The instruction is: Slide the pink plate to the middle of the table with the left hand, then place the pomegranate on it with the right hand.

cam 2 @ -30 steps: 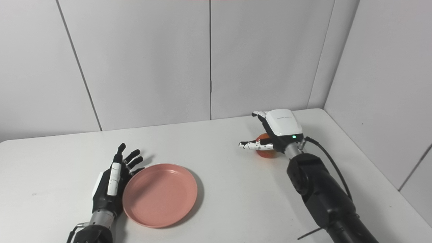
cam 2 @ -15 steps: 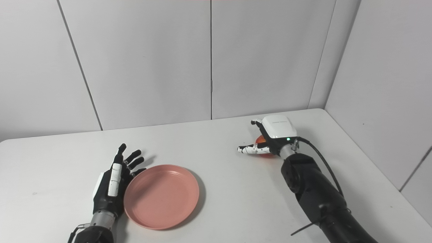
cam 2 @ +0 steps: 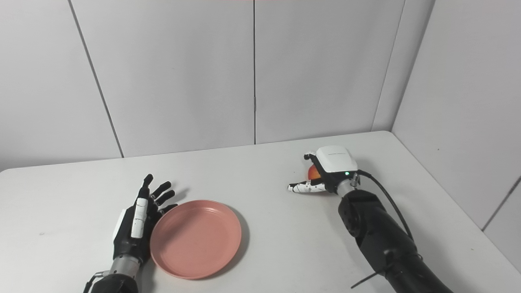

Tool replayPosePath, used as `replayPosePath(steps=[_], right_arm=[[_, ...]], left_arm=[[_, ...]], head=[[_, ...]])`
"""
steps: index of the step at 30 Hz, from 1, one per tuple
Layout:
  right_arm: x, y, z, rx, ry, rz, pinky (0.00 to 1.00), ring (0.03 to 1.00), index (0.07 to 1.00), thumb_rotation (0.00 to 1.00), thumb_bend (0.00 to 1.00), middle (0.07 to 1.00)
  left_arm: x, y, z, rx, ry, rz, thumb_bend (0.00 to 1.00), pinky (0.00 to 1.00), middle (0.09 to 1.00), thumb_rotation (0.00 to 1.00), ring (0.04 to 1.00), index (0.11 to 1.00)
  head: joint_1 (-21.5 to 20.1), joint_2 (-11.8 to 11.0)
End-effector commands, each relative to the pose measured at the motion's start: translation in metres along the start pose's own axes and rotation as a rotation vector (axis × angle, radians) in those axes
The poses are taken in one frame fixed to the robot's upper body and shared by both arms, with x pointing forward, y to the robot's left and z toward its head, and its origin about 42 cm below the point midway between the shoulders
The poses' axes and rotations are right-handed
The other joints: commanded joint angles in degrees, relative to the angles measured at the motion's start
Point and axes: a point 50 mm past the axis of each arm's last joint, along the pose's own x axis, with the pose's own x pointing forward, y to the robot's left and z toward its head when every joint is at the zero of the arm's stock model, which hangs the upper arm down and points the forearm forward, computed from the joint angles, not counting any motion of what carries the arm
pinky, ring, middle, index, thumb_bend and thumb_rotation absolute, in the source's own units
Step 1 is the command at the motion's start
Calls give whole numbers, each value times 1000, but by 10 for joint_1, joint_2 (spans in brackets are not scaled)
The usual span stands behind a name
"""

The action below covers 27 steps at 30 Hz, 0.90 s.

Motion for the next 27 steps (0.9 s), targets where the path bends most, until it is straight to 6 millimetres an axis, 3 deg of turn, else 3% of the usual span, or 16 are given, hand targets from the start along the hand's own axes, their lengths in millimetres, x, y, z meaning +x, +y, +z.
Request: replayPosePath(steps=[1,4,8,9,11,27], right_arm=[[7,-19,-7,13,26,-34,490,621,723,797,802,707],[6,-16,-6,37,20,-45,419,538,667,747,773,635],[5,-10,-5,60,1,-80,320,406,555,473,720,497],[5,-9,-5,60,-2,-85,249,321,508,289,602,407],[5,-6,-4,54,-6,-84,200,265,480,185,536,351],[2,3,-6,88,-6,-61,193,253,472,145,522,335]], left_arm=[[-1,-3,-4,-4,38,-4,846,676,857,869,836,1000],[-2,-3,-4,-2,39,-3,842,674,855,869,833,1000],[-2,-3,-4,-5,42,-6,841,675,857,871,834,1000],[-2,-3,-3,-6,42,-6,853,676,859,873,837,1000],[-2,-3,-4,-8,43,-6,856,676,859,870,837,1000],[-2,-2,-1,-3,48,-7,853,651,854,868,825,1000]], head=[[1,0],[3,3],[2,5],[2,5],[2,5],[3,8]])
